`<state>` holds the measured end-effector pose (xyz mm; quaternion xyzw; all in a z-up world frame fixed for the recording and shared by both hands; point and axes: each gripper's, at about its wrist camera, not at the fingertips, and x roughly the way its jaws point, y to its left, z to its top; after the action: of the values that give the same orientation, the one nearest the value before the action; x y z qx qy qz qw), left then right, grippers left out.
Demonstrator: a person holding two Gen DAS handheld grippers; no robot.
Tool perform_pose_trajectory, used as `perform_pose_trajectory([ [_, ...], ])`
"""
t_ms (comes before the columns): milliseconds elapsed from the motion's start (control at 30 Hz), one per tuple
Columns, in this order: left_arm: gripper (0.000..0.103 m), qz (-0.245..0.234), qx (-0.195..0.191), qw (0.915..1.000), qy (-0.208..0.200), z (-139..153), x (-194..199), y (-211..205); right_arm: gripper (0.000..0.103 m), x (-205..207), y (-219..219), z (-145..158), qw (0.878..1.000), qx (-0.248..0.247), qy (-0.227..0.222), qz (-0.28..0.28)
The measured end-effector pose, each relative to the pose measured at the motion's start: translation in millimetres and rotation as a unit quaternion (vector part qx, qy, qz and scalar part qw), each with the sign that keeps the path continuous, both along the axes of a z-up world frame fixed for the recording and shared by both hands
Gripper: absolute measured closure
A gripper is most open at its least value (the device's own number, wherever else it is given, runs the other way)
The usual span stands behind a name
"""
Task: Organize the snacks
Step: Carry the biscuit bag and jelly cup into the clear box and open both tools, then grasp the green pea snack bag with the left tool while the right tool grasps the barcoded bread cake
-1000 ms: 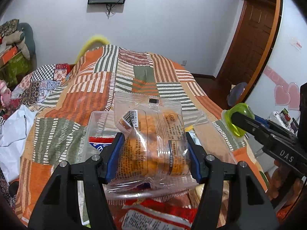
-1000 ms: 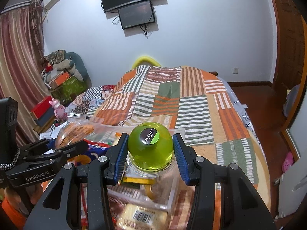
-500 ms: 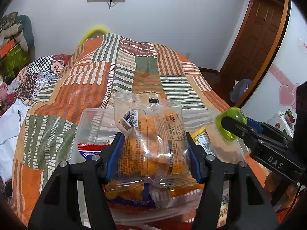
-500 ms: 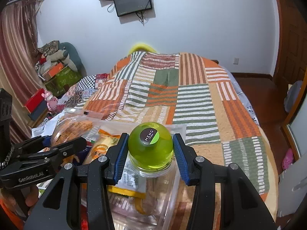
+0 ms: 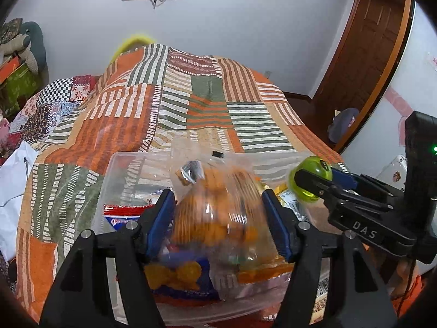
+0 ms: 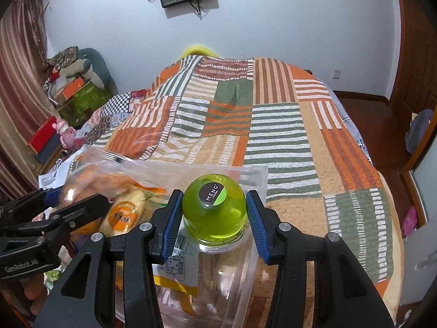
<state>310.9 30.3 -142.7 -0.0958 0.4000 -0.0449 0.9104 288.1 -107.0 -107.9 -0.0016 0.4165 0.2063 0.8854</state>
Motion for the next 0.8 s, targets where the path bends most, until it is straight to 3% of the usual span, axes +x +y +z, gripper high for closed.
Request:
perform_pose_trajectory([
  [433,0.036,-0.005,-0.004,0.9997,-0.023,25,-26,1,0.057,-19,-2,28,0.999,-0.004,-0.039,0.009],
  [800,0.021,-0.012,0.030,0.9986,-0.042,49,-81,12,0.050,-56,-12,43,0.998,-0.001,-0.054,0.027],
])
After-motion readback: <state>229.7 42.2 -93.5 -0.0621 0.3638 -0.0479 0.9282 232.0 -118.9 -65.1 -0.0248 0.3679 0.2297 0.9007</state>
